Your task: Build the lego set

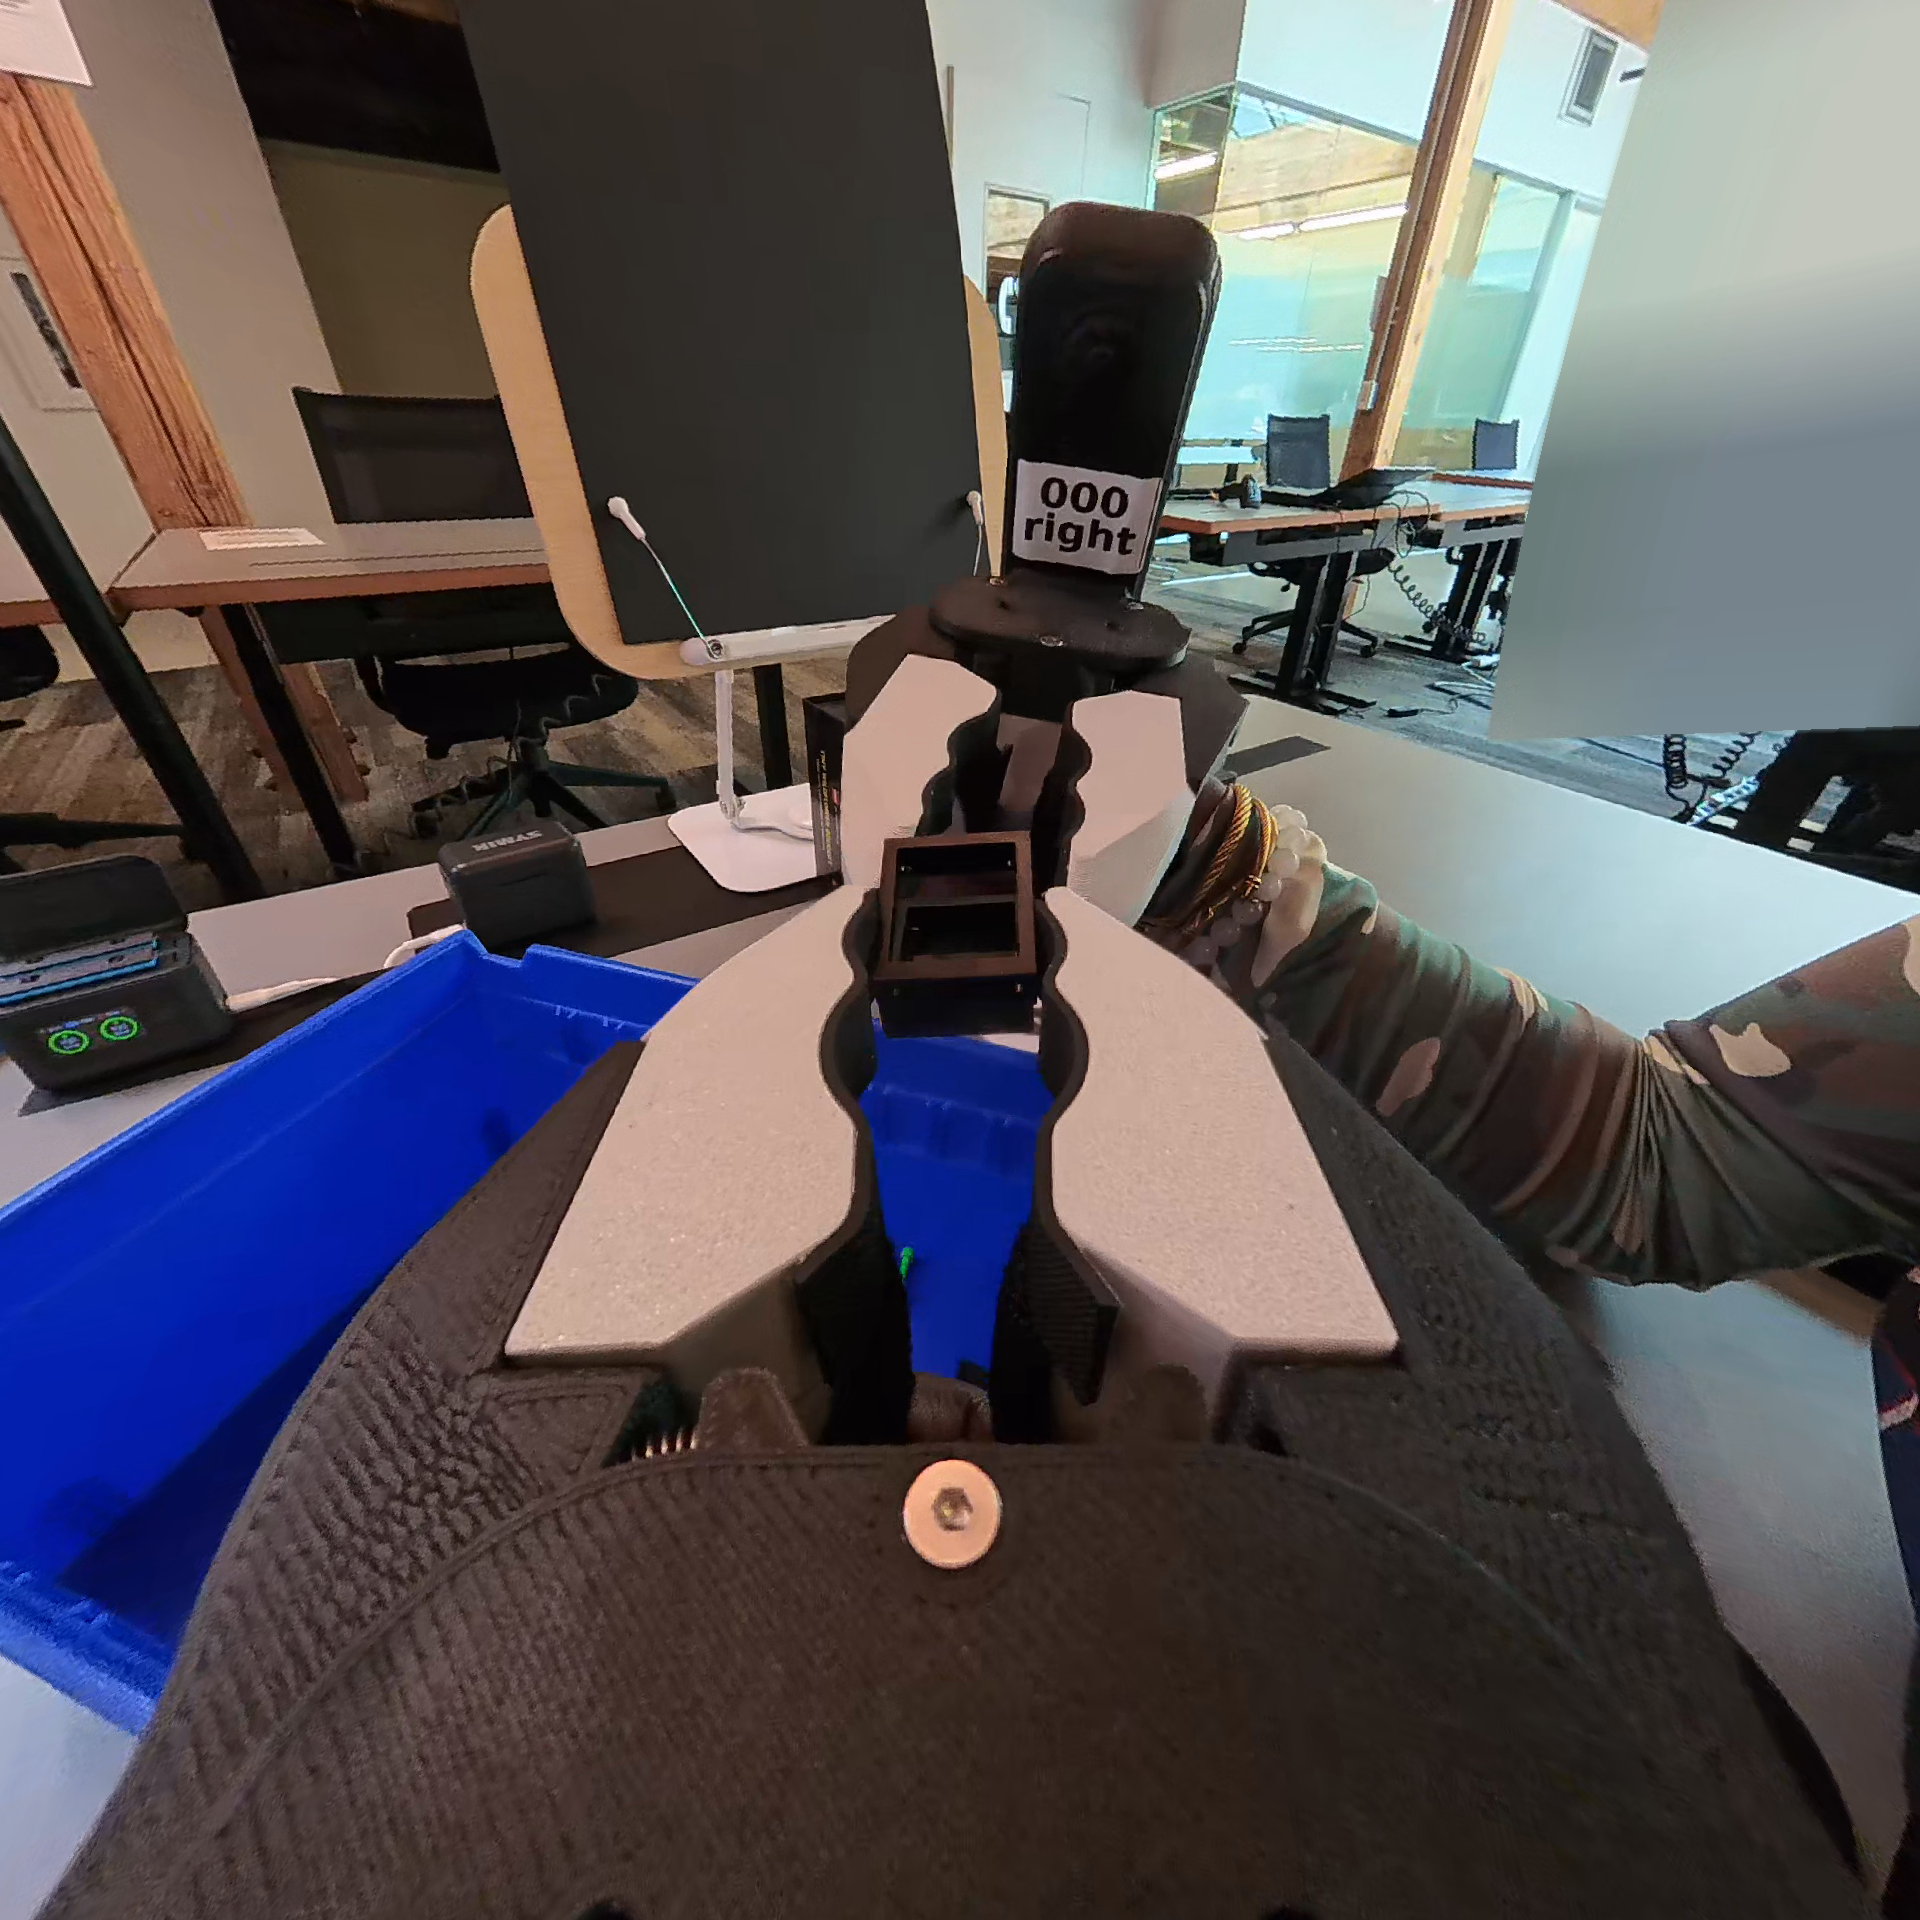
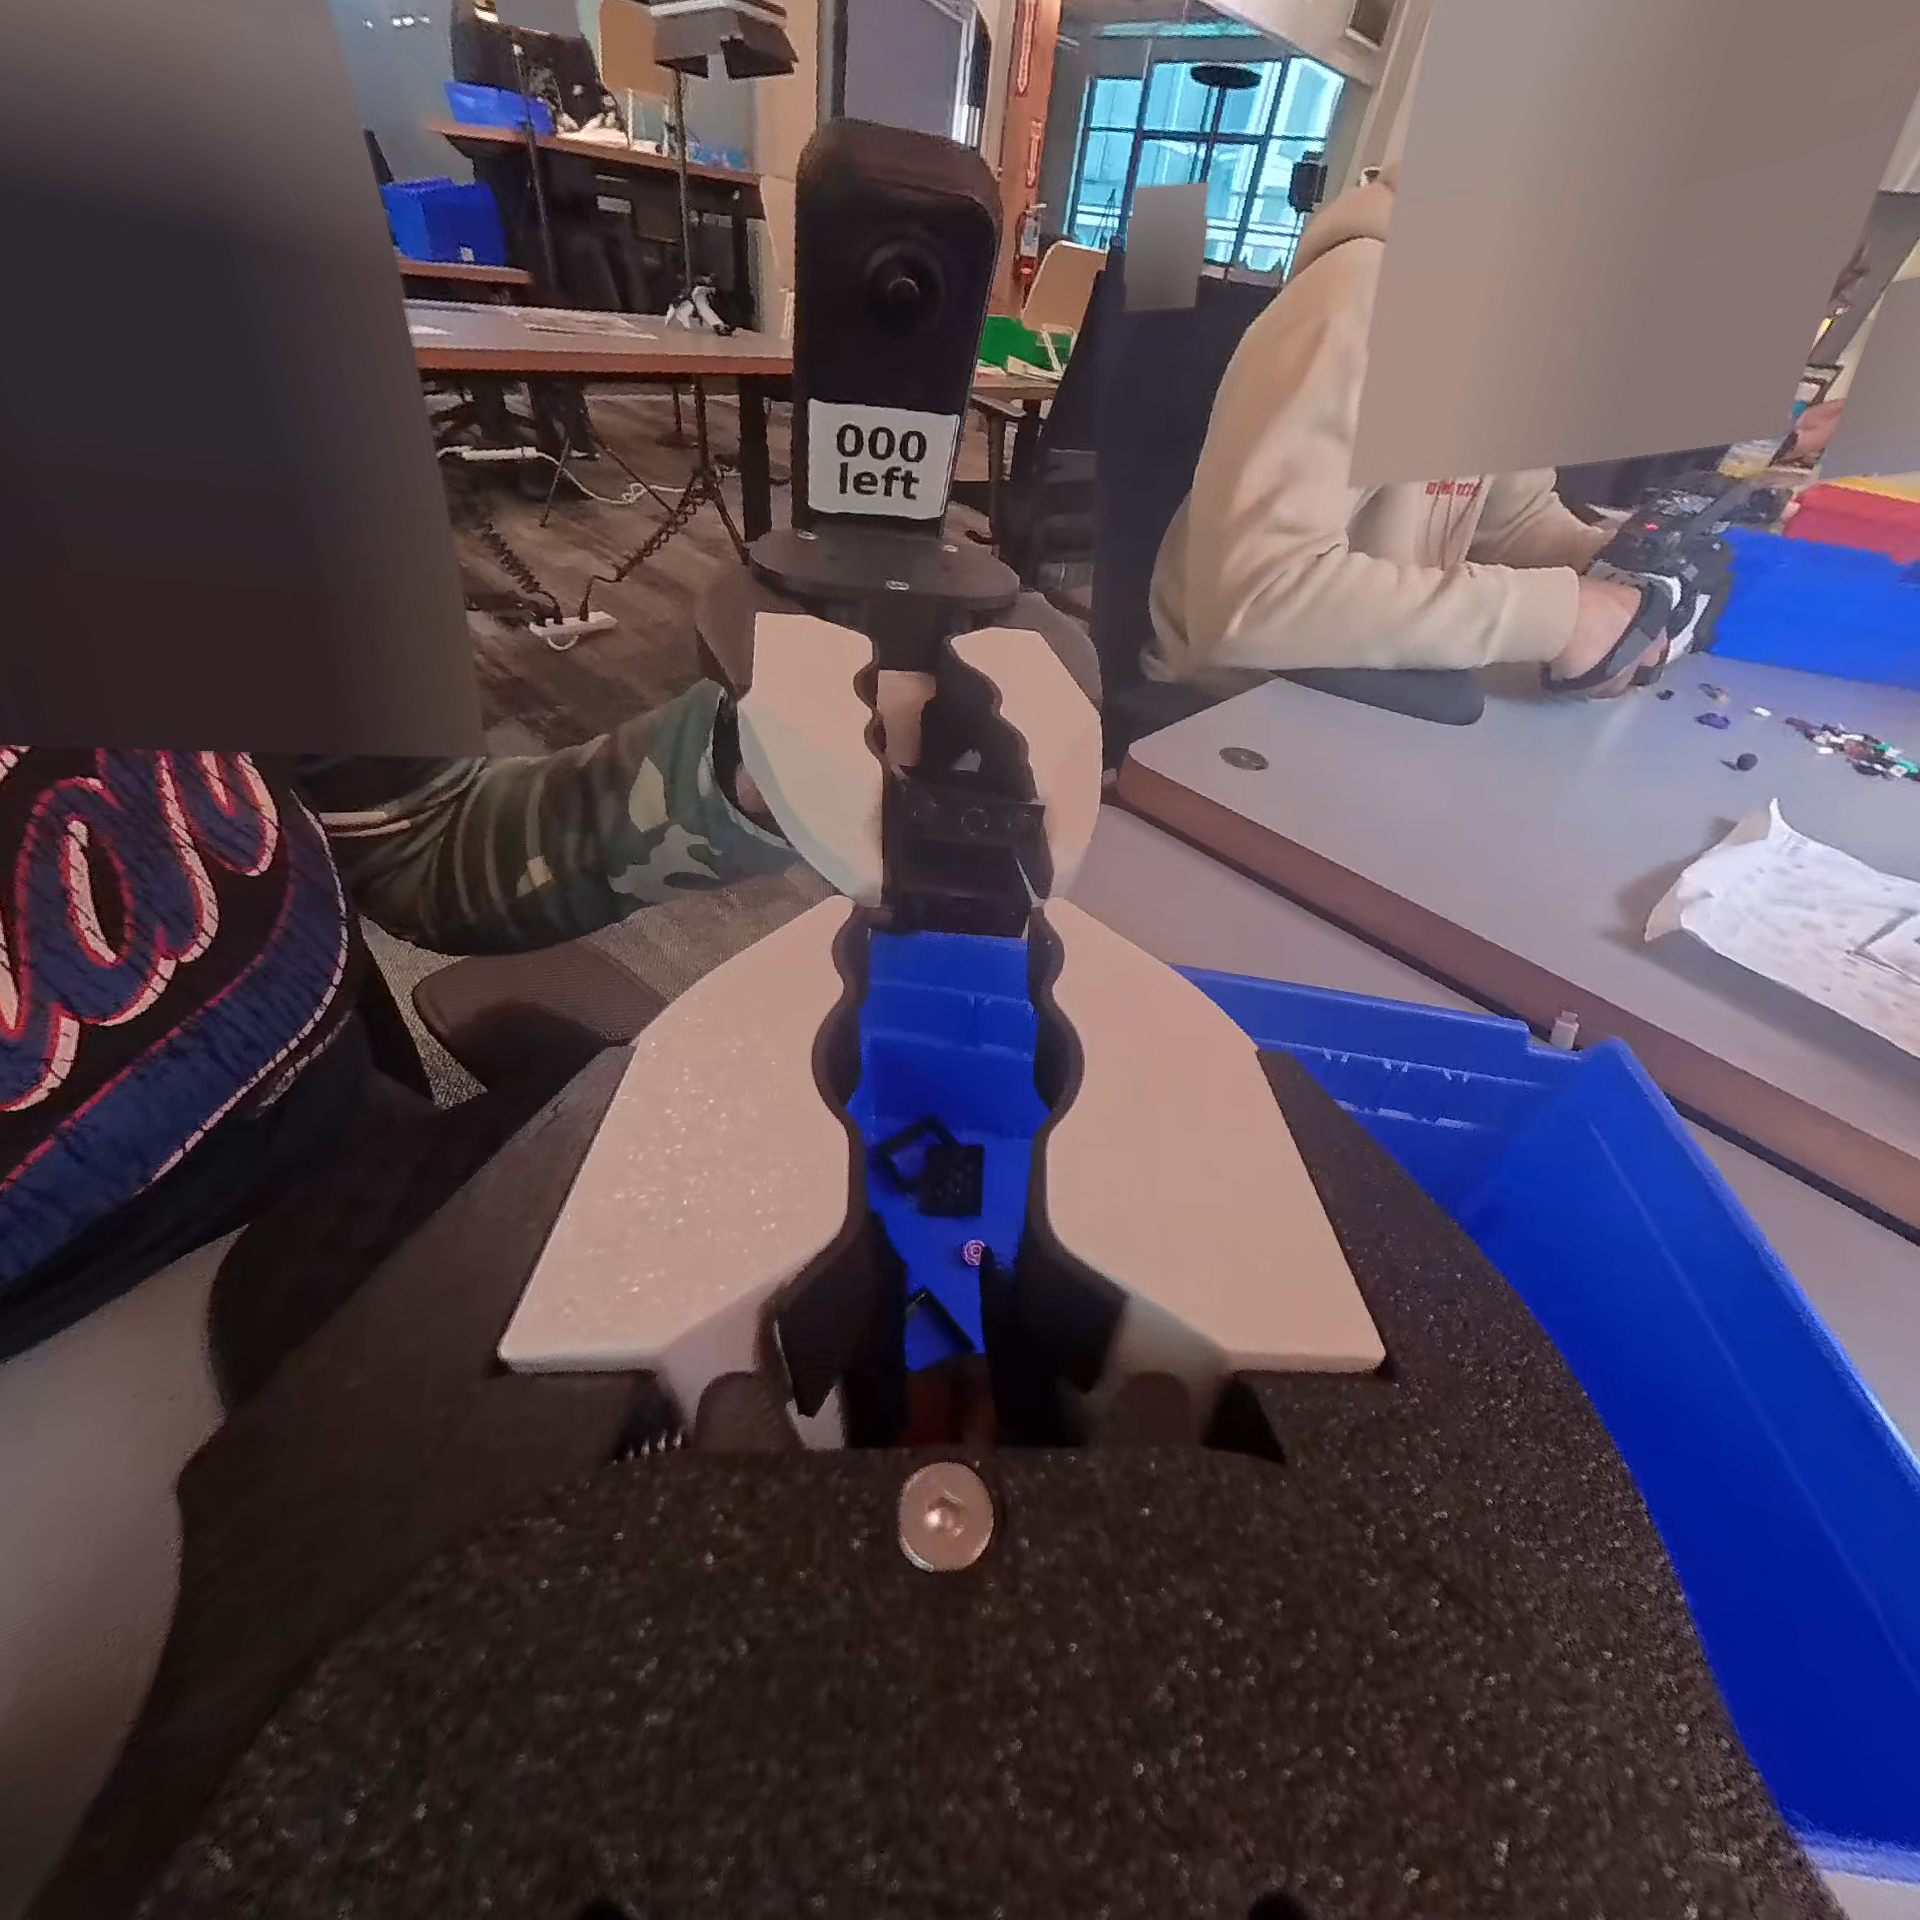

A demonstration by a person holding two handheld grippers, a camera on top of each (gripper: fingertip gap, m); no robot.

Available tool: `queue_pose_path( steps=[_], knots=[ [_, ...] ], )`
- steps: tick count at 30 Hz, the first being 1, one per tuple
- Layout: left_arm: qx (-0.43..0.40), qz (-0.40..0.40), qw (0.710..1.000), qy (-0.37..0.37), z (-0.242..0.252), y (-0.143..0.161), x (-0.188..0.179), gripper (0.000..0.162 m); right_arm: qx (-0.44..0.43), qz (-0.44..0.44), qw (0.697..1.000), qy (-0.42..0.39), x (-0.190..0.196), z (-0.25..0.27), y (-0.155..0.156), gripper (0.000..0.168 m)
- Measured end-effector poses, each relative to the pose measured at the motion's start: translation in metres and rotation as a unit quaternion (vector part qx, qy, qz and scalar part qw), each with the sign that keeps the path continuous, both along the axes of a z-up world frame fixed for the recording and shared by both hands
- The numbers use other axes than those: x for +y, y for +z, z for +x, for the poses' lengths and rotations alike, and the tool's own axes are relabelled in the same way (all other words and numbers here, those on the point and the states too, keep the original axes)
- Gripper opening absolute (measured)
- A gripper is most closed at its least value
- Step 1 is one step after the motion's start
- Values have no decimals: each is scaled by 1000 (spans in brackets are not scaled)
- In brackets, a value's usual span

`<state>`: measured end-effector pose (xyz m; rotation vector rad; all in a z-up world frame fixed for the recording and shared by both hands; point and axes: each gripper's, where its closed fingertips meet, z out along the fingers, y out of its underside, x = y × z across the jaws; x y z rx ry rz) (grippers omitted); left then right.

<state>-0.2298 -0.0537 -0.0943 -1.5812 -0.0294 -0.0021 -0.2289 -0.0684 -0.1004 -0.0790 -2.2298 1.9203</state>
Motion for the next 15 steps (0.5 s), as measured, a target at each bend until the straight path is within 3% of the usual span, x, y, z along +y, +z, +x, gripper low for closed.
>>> queue_pose_path(
  steps=[15],
  knots=[
    [4, 0, 1000, 6, -2, -1, -2, 28, -18, 34, 999, 3, 0, -1, -14, 25]
  ],
)
